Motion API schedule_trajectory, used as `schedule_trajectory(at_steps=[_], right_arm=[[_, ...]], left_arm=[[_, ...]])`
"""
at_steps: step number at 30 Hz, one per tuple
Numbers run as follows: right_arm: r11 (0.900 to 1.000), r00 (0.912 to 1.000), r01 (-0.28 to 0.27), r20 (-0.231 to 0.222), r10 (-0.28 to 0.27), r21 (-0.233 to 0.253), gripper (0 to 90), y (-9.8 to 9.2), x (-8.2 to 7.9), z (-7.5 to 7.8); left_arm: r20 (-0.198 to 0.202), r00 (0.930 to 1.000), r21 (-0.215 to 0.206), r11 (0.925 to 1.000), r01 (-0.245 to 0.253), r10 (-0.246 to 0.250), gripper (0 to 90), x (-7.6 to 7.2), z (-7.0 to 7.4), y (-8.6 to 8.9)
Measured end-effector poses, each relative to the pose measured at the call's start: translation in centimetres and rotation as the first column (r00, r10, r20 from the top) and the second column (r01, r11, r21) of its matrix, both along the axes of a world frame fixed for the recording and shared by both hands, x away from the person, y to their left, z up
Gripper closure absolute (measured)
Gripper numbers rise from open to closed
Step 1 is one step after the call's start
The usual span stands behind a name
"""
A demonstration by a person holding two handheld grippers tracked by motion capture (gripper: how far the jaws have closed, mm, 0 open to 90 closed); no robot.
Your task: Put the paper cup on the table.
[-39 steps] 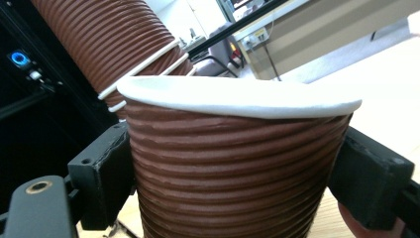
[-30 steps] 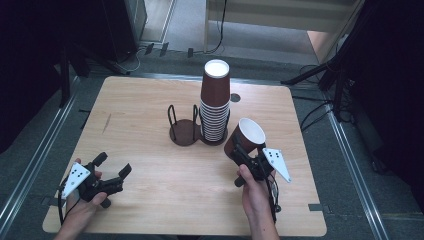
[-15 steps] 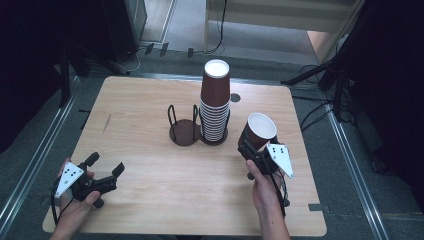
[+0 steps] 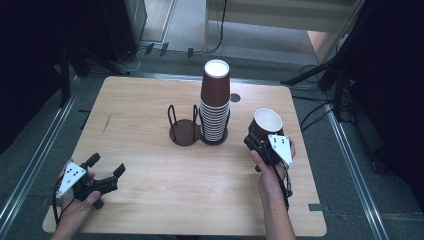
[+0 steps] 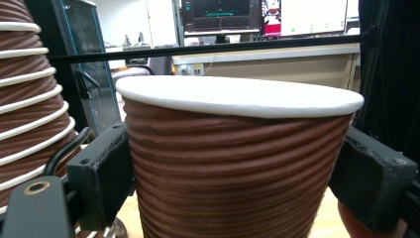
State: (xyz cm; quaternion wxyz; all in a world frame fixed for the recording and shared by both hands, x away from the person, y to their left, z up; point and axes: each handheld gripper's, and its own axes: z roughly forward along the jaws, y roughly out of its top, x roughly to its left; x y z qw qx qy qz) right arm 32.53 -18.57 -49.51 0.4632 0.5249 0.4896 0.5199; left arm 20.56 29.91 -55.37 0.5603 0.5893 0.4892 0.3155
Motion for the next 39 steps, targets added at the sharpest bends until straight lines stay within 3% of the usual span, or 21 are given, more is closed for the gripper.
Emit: schedule_trajectory(at_steps=[3, 7, 18, 26, 30, 39], right_arm=[[0.999, 0.9993, 0.026, 0.027, -0.025, -0.031, 12.1, 0.0, 0.7, -0.6], [0.999, 0.9996, 0.027, 0.004, -0.027, -0.043, 12.1, 0.0, 1.4, -1.2], [0.997, 0.9996, 0.008, -0.027, -0.01, -0.073, 12.0, 0.7, 3.2, -2.9], [0.999, 0.997, 0.017, -0.075, -0.02, -0.036, 11.0, 0.4, 3.9, -3.3], [1.0, 0.9971, 0.017, -0.073, -0.019, -0.016, 10.5, 0.2, 4.1, -3.3], [0.997, 0.9964, -0.007, -0.085, 0.001, -0.072, 9.7, 0.5, 4.4, -3.8]], left_arm=[[-0.001, 1.0, -0.001, 1.0, 0.005, -0.005, 0.0, 0.0, 0.0, 0.0], [-0.006, 0.9999, -0.023, 0.9997, 0.01, -0.01, 0.0, 0.0, 0.0, 0.2], [-0.005, 0.9998, -0.035, 0.9992, 0.017, -0.017, 0.0, 0.0, -0.1, 0.3], [-0.006, 0.9999, -0.036, 0.9992, 0.015, -0.015, 0.0, 0.0, -0.1, 0.3], [-0.007, 0.9999, -0.04, 0.9991, 0.012, -0.013, 0.0, 0.0, -0.1, 0.3], [-0.018, 0.9998, -0.042, 0.9991, 0.003, -0.004, 0.0, 0.1, 0.0, 0.3]])
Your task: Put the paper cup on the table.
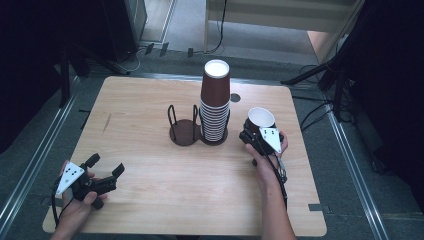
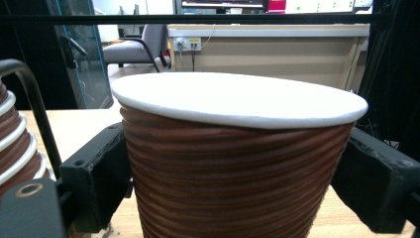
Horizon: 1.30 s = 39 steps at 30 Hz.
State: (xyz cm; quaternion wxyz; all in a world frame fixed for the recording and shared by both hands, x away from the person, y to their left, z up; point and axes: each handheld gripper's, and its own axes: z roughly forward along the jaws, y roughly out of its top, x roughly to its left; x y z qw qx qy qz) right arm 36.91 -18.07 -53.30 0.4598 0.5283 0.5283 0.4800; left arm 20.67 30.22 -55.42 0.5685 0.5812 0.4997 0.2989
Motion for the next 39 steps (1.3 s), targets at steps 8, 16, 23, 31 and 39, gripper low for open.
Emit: schedule_trajectory(at_steps=[8, 16, 23, 31, 39], right_arm=[[1.0, 0.9993, -0.015, -0.035, 0.014, -0.024, 8.8, 0.2, 0.0, -0.4], [0.999, 0.9982, -0.027, -0.055, 0.025, -0.028, 7.7, 0.0, 0.0, -0.5], [0.998, 0.9958, -0.065, -0.063, 0.066, 0.013, 0.0, -0.4, -0.5, 0.3], [0.995, 0.9944, -0.099, -0.035, 0.1, 0.027, 0.0, -0.9, -1.6, 1.6], [0.99, 0.9922, -0.124, 0.015, 0.123, 0.067, 0.0, -0.9, -3.2, 3.0]], left_arm=[[-0.006, 1.0, 0.001, 1.0, -0.003, 0.003, 0.0, 0.0, 0.0, 0.0], [-0.009, 0.9999, 0.002, 1.0, -0.007, 0.007, 0.0, 0.1, 0.0, 0.0], [-0.006, 1.0, 0.002, 1.0, -0.007, 0.007, 0.0, 0.0, 0.0, 0.0], [-0.007, 1.0, 0.017, 0.9999, 0.001, 0.0, 0.0, 0.0, 0.0, -0.2], [-0.012, 0.9999, 0.039, 0.9992, 0.005, -0.004, 0.0, 0.1, 0.1, -0.4]])
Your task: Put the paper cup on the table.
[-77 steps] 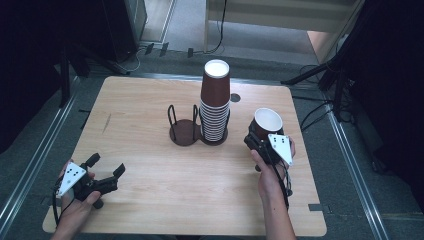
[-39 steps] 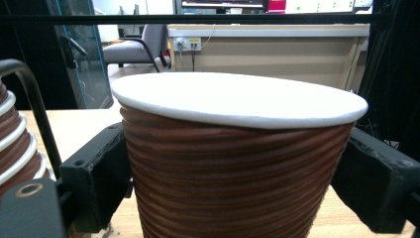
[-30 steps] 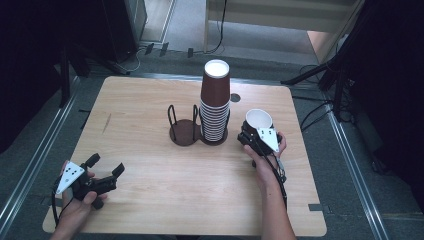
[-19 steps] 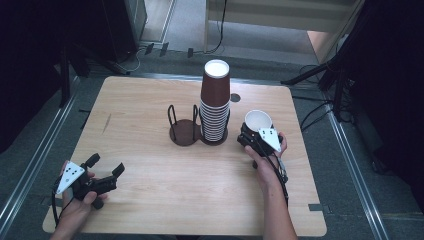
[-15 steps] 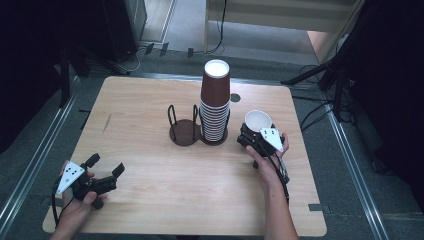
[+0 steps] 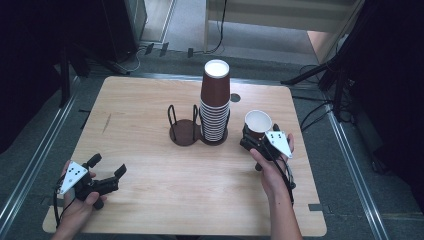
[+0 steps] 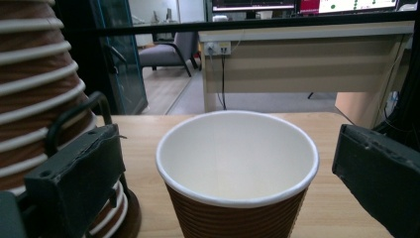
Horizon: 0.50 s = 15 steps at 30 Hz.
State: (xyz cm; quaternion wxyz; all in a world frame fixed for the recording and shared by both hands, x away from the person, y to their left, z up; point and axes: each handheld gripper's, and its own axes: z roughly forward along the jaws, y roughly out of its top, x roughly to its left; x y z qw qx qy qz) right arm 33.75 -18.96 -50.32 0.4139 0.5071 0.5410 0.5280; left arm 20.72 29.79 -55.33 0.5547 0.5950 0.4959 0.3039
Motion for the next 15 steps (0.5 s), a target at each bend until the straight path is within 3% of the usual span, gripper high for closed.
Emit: schedule_trajectory(at_steps=[10, 15], right_arm=[[1.0, 0.9987, -0.03, 0.042, 0.03, 0.0, 0.0, 0.2, -2.1, 1.5], [0.999, 0.9984, -0.036, 0.044, 0.035, 0.033, 0.0, -0.4, -3.2, 1.6]], left_arm=[[-0.001, 1.0, -0.002, 1.0, -0.002, 0.002, 0.0, 0.0, 0.0, 0.0], [-0.002, 1.0, 0.001, 1.0, -0.001, 0.001, 0.0, 0.0, 0.0, 0.0]])
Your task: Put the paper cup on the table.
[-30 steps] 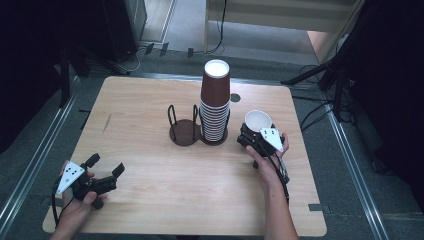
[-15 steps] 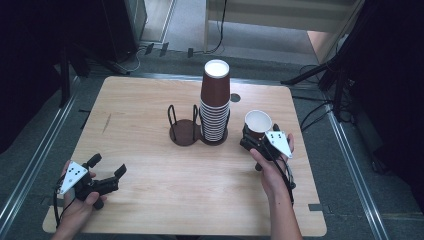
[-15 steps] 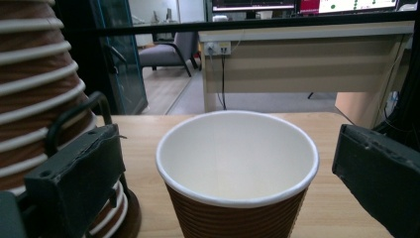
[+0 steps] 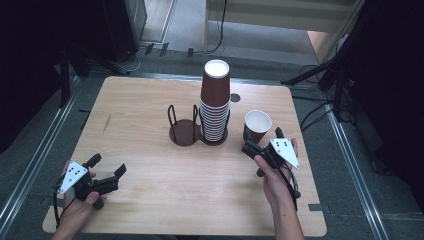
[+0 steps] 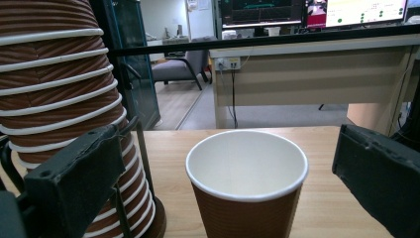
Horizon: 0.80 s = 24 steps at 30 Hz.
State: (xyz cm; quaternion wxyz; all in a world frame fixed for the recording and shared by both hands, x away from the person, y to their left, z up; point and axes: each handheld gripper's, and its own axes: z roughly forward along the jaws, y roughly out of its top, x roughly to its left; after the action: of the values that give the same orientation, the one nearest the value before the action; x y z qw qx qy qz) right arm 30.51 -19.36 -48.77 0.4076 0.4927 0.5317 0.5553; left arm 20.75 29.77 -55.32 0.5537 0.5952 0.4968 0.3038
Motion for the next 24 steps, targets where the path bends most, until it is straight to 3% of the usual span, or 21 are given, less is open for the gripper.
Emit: schedule_trajectory(at_steps=[24], right_arm=[[0.999, 0.9985, 0.041, -0.035, -0.041, 0.0, 0.0, -5.2, -4.8, -3.2]], left_arm=[[-0.003, 1.0, 0.004, 1.0, -0.008, 0.008, 0.0, 0.0, 0.0, -0.1]])
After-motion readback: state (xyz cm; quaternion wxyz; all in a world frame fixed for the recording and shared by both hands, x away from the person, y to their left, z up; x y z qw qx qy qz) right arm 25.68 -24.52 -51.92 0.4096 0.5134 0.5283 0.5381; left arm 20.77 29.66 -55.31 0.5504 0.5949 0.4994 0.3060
